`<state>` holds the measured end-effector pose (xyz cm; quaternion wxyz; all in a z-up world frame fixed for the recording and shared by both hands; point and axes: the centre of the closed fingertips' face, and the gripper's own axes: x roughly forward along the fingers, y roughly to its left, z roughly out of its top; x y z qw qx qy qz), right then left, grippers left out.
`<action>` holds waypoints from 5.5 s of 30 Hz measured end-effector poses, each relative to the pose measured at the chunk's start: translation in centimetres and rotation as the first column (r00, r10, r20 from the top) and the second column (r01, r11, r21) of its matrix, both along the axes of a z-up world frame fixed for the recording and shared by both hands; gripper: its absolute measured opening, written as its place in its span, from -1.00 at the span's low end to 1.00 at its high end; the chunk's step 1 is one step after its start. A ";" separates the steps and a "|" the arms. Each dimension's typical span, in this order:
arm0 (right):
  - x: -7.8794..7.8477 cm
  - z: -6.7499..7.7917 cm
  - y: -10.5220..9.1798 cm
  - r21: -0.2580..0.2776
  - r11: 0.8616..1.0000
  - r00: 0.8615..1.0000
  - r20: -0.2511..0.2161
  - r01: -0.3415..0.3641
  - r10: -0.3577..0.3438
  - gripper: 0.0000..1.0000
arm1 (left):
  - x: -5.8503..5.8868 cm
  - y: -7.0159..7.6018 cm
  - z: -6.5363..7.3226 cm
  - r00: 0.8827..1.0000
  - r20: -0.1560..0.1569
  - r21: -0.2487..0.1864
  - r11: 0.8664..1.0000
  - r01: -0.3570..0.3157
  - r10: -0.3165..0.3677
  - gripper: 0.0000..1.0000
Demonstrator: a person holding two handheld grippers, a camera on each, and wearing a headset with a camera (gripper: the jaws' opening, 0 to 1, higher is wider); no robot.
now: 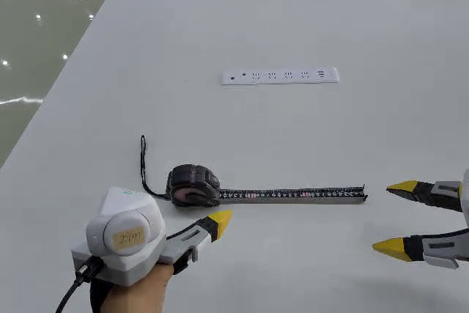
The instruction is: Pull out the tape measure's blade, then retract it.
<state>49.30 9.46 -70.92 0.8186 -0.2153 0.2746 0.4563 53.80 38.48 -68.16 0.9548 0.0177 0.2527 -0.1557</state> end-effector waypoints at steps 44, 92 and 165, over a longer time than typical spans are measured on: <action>6.0 -5.7 -1.3 -0.170 0.950 0.956 -0.180 -0.260 0.230 -0.64 | 4.7 -0.6 -4.4 0.990 -0.111 0.012 0.997 -0.080 0.081 0.52; 5.8 -5.0 -0.8 -0.179 0.948 0.960 -0.148 -0.263 0.239 -0.75 | 5.7 -0.2 -6.1 0.962 -0.162 0.046 0.975 -0.217 0.222 0.23; 6.1 -5.1 5.6 -0.090 0.970 0.970 -0.108 -0.228 0.218 -0.76 | 5.3 -0.1 -6.0 0.958 -0.215 -0.013 0.981 -0.196 0.189 0.19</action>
